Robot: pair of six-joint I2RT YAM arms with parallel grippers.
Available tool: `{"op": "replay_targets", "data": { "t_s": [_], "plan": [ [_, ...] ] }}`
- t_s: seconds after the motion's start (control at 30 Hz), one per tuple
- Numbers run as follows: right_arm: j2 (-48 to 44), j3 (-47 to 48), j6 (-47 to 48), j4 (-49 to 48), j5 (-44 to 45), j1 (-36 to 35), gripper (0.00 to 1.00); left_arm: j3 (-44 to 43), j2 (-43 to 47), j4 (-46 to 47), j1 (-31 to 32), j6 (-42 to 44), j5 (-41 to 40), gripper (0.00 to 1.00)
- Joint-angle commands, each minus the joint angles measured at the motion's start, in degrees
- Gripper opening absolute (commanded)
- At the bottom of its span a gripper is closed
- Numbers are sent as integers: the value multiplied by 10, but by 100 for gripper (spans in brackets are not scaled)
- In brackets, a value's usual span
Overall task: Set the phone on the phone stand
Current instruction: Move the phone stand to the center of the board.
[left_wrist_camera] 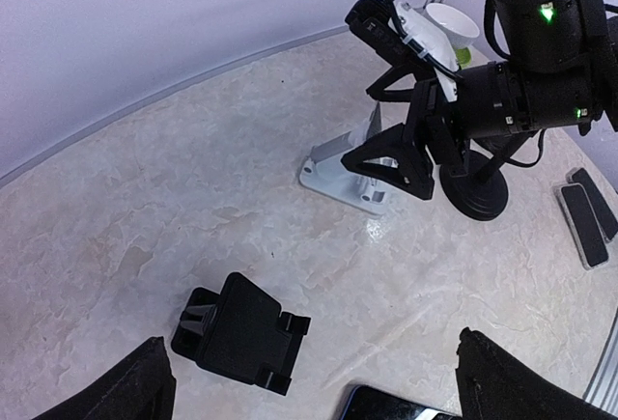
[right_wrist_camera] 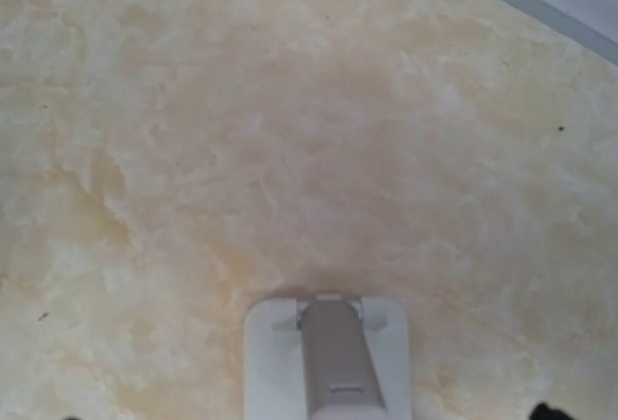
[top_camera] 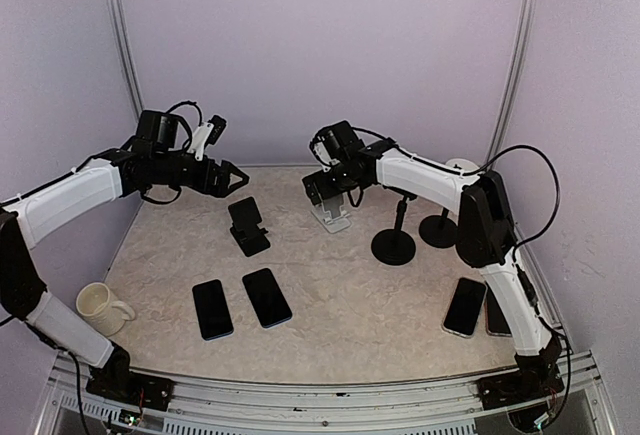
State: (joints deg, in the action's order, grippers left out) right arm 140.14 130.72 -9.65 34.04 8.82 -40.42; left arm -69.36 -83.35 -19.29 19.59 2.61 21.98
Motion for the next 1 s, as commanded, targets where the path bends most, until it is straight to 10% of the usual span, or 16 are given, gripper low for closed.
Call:
{"op": "replay_targets", "data": {
  "t_s": [0.0,0.57,0.97],
  "plan": [
    [16,1,-11,-20,-5,9,100,3,19,9,5,2,-7,99],
    [10,-22,-8,-45,-22,12,59,1,23,7,9,2,-11,99],
    [-27,-85,4,-156,52,13,56,3,29,6,17,0,-15,99]
  ]
}}
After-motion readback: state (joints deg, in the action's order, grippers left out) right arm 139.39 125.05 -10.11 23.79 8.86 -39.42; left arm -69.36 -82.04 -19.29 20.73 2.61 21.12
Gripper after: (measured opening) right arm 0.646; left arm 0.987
